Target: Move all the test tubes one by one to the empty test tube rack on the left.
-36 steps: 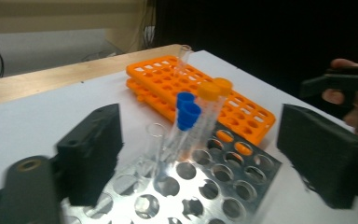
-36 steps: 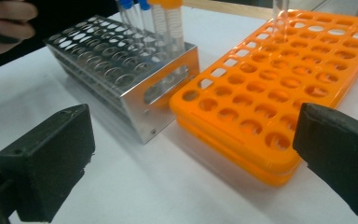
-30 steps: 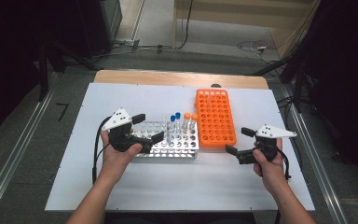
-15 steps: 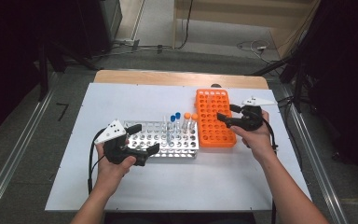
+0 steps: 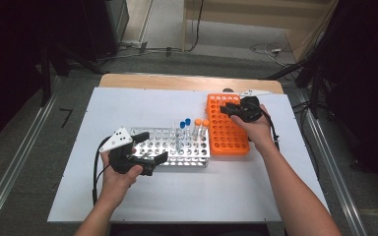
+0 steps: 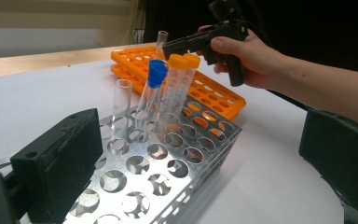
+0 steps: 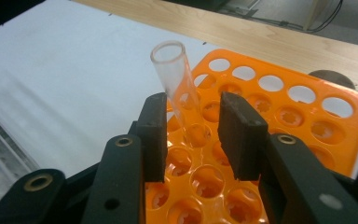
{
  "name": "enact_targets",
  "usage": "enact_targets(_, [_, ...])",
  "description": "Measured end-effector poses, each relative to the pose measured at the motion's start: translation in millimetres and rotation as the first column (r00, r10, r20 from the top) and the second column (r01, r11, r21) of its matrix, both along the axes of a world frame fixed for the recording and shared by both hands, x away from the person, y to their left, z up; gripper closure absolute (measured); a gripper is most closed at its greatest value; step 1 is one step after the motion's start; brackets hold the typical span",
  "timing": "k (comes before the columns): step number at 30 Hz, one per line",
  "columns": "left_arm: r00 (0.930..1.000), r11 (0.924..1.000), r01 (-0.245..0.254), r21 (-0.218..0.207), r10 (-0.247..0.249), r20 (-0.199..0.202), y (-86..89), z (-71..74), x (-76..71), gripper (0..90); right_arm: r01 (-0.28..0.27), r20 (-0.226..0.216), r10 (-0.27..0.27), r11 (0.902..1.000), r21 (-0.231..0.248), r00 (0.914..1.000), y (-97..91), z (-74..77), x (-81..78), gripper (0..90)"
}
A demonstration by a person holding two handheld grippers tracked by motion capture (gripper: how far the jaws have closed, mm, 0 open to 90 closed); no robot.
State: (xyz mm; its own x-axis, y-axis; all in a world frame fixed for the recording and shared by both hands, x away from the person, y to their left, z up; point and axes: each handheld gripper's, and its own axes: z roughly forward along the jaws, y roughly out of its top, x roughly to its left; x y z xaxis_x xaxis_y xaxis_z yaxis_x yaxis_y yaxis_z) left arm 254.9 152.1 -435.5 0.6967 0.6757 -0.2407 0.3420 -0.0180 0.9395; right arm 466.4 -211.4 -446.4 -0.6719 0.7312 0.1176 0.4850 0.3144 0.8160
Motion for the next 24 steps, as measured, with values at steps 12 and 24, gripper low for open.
enact_targets(12, [1.0000,1.0000,0.003,-0.006,-0.003,-0.006,-2.0,-1.5,2.0,0.0,-0.027,-0.010,0.026,0.9934,-0.111,0.9996,16.1,-6.8,11.3,70.7])
enact_targets(24, [0.9999,0.9999,0.011,-0.001,-0.011,0.006,-8.9,2.2,2.2,0.0,0.014,0.047,-0.013,0.9997,-0.021,0.9988,0.9,11.5,-2.8,74.0])
